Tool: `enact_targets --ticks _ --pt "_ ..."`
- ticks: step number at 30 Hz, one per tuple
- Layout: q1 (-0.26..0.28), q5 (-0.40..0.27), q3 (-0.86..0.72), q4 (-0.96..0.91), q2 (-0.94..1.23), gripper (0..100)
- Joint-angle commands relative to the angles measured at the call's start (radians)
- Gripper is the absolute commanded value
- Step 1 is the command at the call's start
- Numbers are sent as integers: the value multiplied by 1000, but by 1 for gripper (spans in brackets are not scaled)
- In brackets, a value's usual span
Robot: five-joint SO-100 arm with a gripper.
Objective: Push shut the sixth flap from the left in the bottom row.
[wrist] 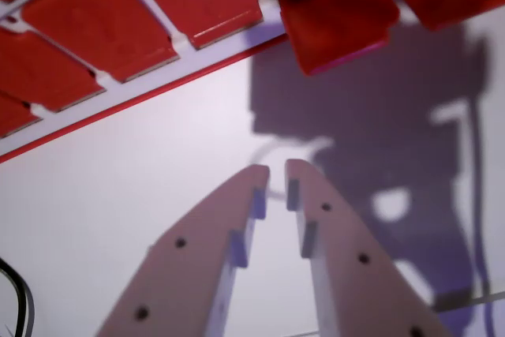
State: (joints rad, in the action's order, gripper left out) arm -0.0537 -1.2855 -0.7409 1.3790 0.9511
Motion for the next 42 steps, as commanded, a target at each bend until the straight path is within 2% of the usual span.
enact_targets --ticks 1,42 --pt "-15 -15 126 -5 0 2" --pt "-38 -21 308 -152 -227 2"
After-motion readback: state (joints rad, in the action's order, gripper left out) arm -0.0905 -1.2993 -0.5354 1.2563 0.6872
